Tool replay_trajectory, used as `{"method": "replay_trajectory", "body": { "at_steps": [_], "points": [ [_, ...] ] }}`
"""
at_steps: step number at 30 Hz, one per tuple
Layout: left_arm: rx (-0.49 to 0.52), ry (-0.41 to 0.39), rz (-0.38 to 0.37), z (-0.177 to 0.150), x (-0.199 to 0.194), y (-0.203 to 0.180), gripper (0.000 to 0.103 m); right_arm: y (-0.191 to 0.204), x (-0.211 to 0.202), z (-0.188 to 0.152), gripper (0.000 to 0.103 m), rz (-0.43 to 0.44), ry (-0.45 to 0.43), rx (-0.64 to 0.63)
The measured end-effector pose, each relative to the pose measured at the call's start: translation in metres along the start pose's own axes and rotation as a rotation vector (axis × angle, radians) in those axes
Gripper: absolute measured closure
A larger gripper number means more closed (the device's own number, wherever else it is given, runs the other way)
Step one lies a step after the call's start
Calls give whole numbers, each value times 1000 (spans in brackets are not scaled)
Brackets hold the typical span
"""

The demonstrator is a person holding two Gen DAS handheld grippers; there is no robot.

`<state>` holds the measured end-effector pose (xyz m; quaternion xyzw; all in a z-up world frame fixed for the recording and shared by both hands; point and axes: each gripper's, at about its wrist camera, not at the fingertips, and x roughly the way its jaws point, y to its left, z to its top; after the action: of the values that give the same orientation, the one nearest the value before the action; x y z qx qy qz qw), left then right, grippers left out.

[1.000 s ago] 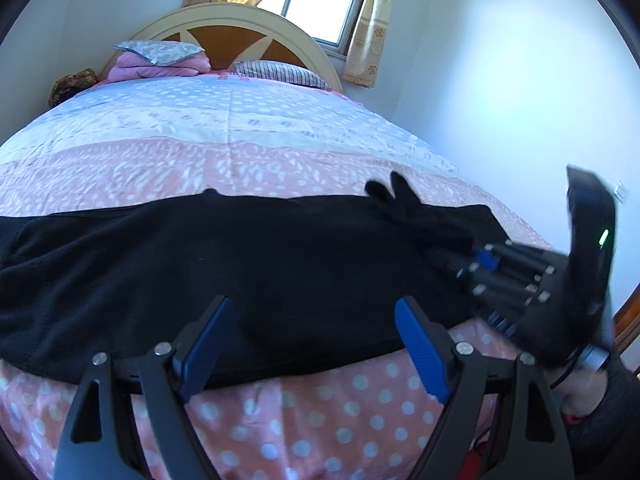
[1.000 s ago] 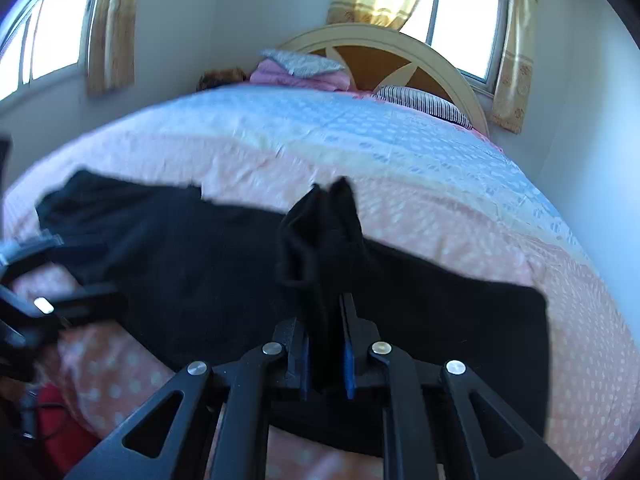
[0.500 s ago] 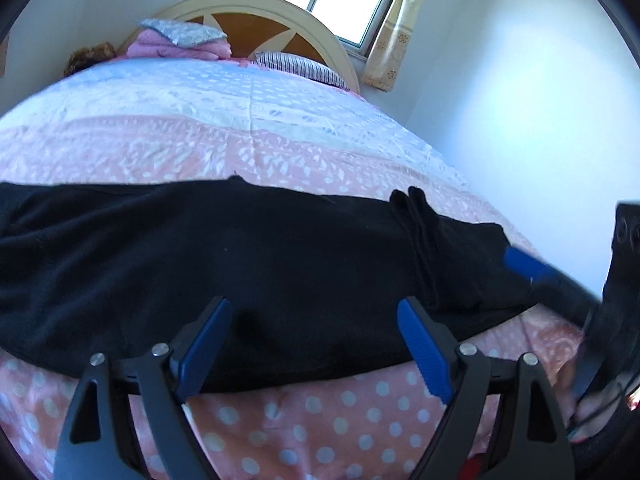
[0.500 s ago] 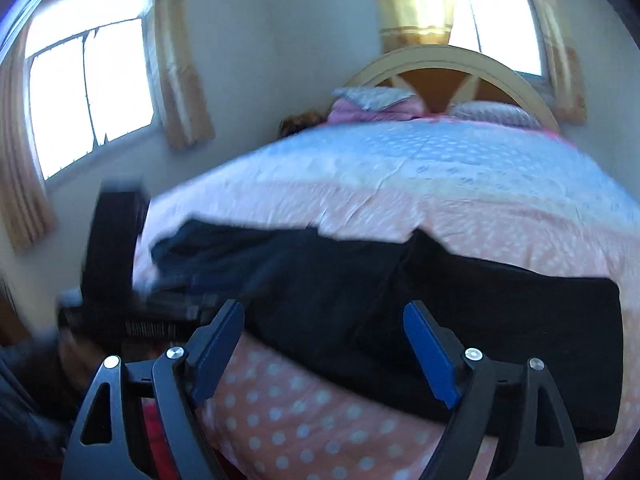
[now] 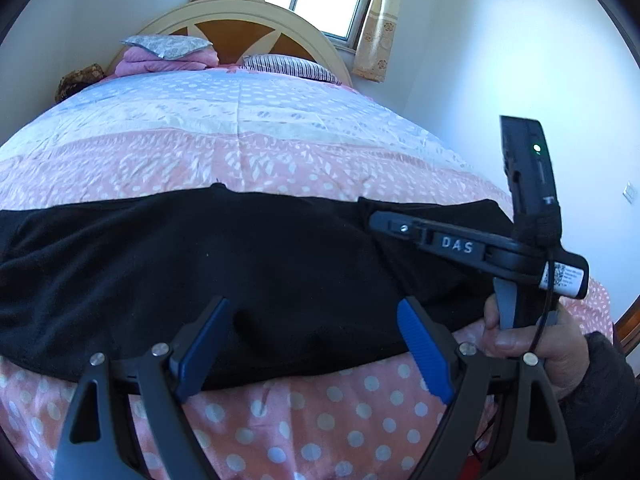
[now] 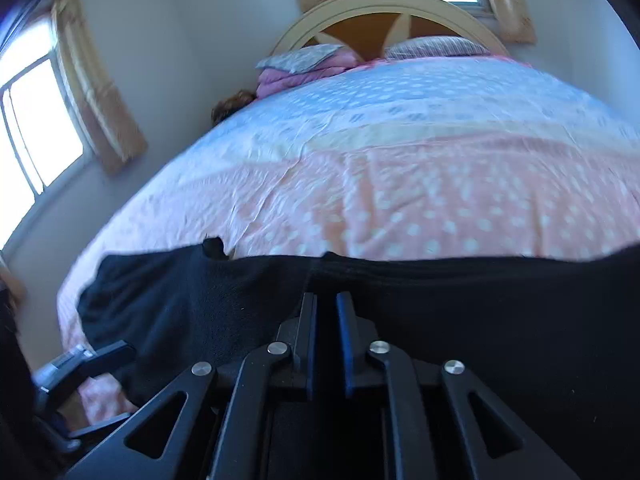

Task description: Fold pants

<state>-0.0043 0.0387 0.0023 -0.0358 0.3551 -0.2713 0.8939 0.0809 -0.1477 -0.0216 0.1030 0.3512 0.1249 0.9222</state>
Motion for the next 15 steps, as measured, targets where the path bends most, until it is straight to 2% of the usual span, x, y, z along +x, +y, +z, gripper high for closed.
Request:
{"method": "replay_trajectory", "body": {
  "at_steps": [4,8,10,12,14,15],
  "points": [
    [-6,6,-11,0,2,-1,15,-2,-6,3,90,61,6,-42],
    [42,-5,-5,2,0,-10,15,-29,-52,4,90,145,-107,93],
    [69,-23,-6,6,0,-17,15,-51,-85,4,90,103,-183,151],
    [76,-37,-19,16,3,-25,15,-79,-116,1,90,-2,-254,202],
    [64,-48,-46,29,11,-35,15,-100,-130,-3,90,-82,-266,225],
    [62,-52,-50,34,15,-41,15,-113,-130,-8,90,-120,-245,242]
  ]
}}
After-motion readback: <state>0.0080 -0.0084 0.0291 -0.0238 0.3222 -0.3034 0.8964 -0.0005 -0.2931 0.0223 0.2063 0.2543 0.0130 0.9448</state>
